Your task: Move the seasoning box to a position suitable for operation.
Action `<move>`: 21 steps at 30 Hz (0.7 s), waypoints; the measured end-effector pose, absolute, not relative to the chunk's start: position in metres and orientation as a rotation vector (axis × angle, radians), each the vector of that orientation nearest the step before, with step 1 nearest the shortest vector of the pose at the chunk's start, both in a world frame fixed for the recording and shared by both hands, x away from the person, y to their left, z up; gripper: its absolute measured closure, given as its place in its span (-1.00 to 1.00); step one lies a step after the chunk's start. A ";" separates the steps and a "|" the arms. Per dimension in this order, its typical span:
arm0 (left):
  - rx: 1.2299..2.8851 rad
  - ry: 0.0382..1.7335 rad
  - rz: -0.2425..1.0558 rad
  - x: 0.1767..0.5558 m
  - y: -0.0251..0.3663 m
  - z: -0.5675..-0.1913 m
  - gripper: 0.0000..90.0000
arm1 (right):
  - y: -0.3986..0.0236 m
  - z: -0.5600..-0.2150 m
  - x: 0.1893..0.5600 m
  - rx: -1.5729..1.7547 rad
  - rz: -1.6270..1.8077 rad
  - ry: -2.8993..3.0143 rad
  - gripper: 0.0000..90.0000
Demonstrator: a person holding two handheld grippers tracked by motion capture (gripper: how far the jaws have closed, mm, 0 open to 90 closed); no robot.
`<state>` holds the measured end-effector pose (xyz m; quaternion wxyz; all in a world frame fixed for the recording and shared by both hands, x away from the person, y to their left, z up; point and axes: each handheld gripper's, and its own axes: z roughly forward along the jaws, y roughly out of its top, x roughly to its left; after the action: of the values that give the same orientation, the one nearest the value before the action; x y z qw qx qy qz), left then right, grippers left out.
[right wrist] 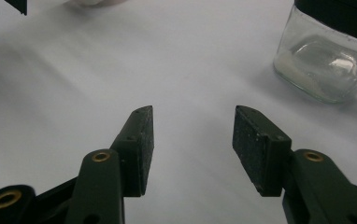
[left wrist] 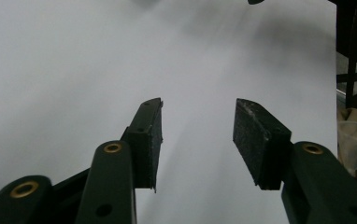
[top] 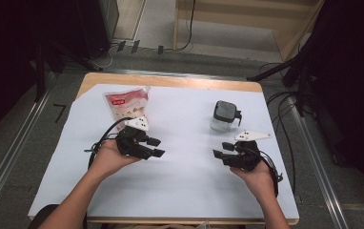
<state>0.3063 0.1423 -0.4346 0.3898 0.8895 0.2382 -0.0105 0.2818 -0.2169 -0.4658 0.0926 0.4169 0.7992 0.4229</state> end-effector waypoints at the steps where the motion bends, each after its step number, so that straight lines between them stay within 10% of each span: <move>1: 2.261 0.603 -0.019 0.306 0.142 -0.435 0.13 | -0.216 -0.467 0.282 1.221 1.256 2.376 0.09; 21: 2.251 0.588 -0.010 0.304 0.146 -0.436 0.03 | -0.214 -0.468 0.283 1.216 1.231 2.374 -0.03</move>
<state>0.3038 0.1460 -0.4358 0.3963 0.8883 0.2320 -0.0038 0.2831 -0.2144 -0.4677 0.1018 0.4117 0.8039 0.4170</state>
